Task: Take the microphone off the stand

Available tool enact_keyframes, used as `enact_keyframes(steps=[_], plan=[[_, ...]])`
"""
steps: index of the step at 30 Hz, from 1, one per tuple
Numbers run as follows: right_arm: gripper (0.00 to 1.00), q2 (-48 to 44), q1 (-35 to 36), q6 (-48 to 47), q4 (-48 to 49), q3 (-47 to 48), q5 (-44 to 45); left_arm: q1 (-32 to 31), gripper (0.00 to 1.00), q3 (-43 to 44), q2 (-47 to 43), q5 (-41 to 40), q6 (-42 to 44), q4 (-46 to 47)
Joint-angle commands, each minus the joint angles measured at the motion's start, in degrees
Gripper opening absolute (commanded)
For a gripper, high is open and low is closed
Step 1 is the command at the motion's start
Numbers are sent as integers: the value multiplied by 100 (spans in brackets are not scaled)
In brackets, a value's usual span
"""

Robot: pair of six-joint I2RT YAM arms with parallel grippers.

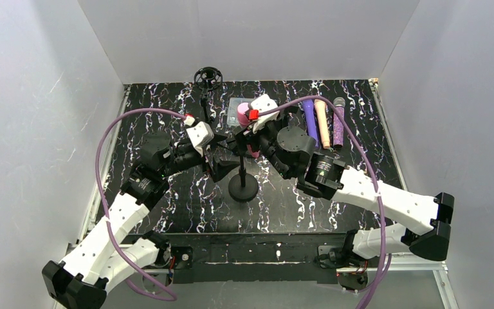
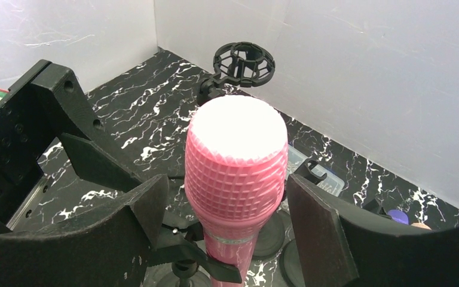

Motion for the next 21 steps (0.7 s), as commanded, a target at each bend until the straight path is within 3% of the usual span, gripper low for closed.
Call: enact_keyframes(steps=[1, 8, 21], plan=[[80, 47, 48, -204, 452, 276, 269, 26, 93, -99, -12, 230, 241, 130], [79, 146, 48, -327, 509, 291, 367, 24, 94, -204, 3, 337, 623, 228], [57, 143, 48, -402, 567, 282, 406, 310, 91, -265, 236, 551, 188, 939]])
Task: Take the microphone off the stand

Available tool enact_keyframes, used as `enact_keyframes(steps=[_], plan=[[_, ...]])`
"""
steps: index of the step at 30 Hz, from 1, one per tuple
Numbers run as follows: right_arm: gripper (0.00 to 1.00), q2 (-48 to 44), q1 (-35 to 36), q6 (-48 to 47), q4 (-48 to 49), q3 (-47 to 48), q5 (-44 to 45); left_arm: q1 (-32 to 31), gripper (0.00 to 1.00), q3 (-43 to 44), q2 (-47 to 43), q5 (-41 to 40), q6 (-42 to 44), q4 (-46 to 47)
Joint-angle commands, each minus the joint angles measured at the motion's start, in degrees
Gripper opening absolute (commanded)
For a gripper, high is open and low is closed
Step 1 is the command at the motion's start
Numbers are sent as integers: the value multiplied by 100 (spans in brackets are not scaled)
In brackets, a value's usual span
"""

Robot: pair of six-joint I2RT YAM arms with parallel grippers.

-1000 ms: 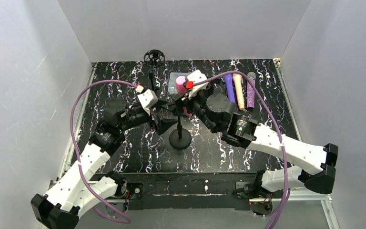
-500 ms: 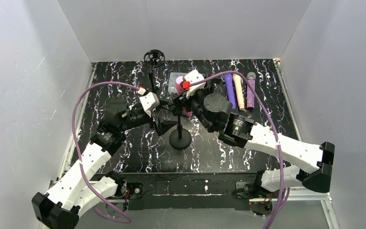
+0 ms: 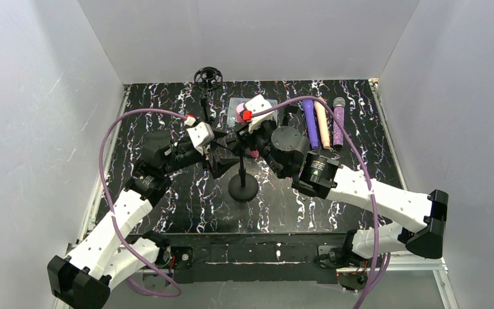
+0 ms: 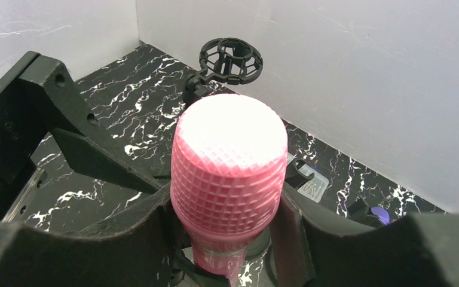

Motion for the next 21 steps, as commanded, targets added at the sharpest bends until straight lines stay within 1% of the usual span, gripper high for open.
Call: enact_keyframes(steps=[1, 9, 17, 19, 21], plan=[[55, -61, 52, -91, 397, 282, 152, 93, 90, -28, 94, 311, -236, 483], [41, -76, 48, -113, 393, 288, 159, 107, 83, 83, 228, 488, -321, 571], [39, -85, 48, -124, 384, 282, 151, 150, 78, 187, 270, 522, -475, 590], [39, -91, 51, -123, 384, 286, 161, 151, 72, 212, 313, 549, -500, 590], [39, -86, 48, -123, 384, 290, 163, 158, 62, 234, 361, 569, -532, 590]])
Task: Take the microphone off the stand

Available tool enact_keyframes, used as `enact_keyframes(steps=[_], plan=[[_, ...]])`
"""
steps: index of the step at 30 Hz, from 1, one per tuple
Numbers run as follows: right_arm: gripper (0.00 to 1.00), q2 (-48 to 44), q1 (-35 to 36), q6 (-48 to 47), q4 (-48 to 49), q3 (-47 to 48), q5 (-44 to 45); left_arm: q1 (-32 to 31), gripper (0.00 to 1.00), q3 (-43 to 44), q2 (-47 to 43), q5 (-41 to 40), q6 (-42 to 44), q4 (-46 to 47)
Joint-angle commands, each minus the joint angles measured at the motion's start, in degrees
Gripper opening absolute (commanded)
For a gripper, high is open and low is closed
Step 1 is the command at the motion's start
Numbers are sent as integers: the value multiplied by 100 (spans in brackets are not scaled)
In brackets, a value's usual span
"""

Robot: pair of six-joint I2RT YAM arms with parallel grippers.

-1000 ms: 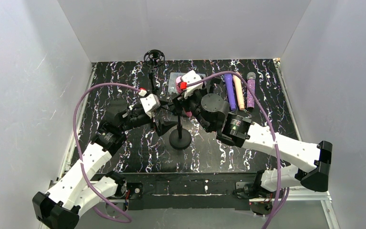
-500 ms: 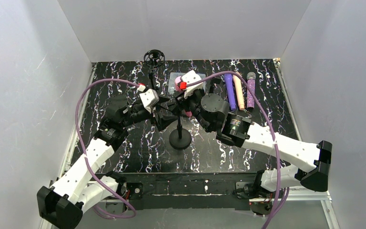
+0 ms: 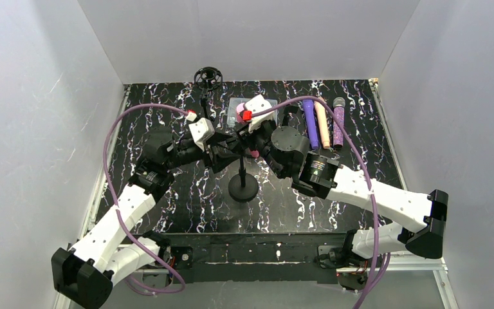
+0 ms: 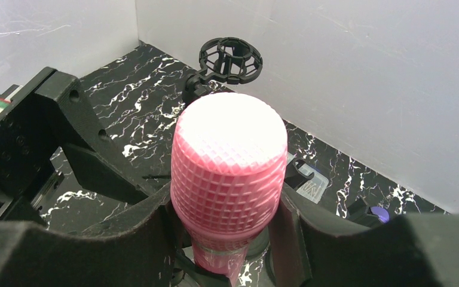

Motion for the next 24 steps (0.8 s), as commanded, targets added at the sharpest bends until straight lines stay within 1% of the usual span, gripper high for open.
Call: enact_keyframes(steps=[1, 3, 5, 6, 7, 12, 21, 24], plan=[[39, -87, 48, -120, 384, 291, 134, 49, 55, 239, 71, 142, -101, 113], [38, -85, 48, -123, 372, 291, 137, 47, 34, 247, 127, 140, -124, 101], [38, -95, 48, -123, 363, 291, 136, 49, 11, 256, 169, 157, -130, 68], [37, -96, 48, -121, 362, 291, 138, 49, 3, 264, 170, 149, -141, 43], [37, -96, 50, -121, 362, 291, 134, 49, 0, 258, 163, 128, -140, 24], [35, -105, 48, -117, 344, 335, 183, 49, 0, 269, 89, 61, -75, -223], [32, -266, 51, -100, 160, 624, 166, 48, 0, 543, 133, 80, 311, -1022], [32, -358, 48, -76, 111, 693, 122, 49, 0, 591, 173, 130, 337, -1092]])
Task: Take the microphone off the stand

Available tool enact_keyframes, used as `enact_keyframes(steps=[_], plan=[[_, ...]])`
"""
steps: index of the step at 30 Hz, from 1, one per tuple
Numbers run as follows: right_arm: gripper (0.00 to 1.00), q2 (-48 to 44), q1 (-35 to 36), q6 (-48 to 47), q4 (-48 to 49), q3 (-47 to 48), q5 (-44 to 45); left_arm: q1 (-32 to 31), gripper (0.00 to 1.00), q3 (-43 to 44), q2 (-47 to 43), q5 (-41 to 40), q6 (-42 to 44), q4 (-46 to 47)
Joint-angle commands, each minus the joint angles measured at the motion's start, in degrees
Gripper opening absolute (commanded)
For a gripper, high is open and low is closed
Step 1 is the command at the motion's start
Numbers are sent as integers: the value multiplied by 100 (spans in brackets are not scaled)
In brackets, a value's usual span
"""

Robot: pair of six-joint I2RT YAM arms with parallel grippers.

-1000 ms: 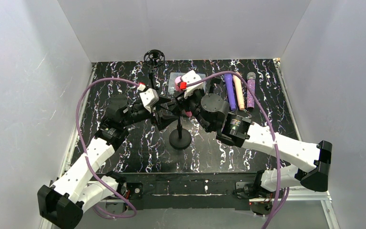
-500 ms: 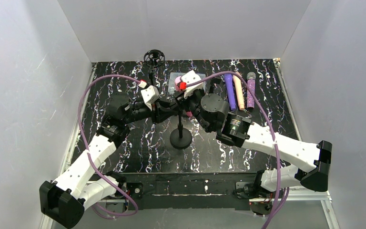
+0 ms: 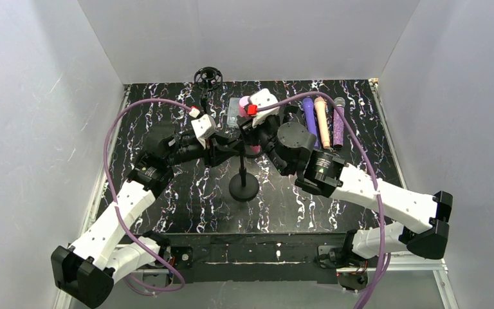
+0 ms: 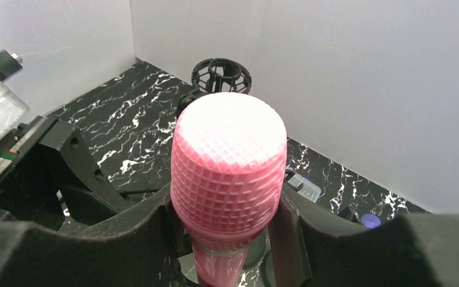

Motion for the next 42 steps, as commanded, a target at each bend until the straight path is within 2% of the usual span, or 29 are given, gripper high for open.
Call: enact_keyframes(steps=[1, 10, 11, 14, 15, 16, 19, 24, 25, 26, 36, 39, 42], plan=[[32, -355, 44, 2, 159, 457, 30, 29, 0, 208, -6, 83, 229, -421], [31, -586, 46, -143, -141, 755, 235, 31, 0, 434, 103, 124, 224, -648], [31, -610, 46, -154, -164, 771, 260, 31, 3, 478, 123, 125, 224, -753], [31, -645, 44, -176, -250, 818, 304, 30, 42, 597, 162, 87, 173, -851], [31, -653, 47, -175, -278, 821, 309, 31, 54, 618, 167, 59, 150, -852], [31, -660, 45, -174, -313, 824, 315, 27, 61, 645, 171, 17, 127, -838], [31, -677, 44, -134, -389, 803, 366, 25, 73, 714, 192, -43, 70, -801], [32, -676, 48, -12, -684, 846, 565, 18, 83, 847, 246, -54, 1, -780], [32, -674, 45, -1, -756, 883, 645, 13, 95, 873, 249, -66, -4, -780], [32, -676, 44, 30, -841, 920, 769, 10, 98, 904, 243, -88, -8, -772], [31, -736, -178, 9, -1556, 956, 1558, 14, 98, 1387, 165, -431, -331, -1150], [31, -724, -750, 271, -1910, 989, 1296, 9, 98, 1642, 148, -667, -445, -1488], [31, -596, -1722, 667, -2388, 1103, 649, 13, 98, 1878, 100, -859, -473, -1710]])
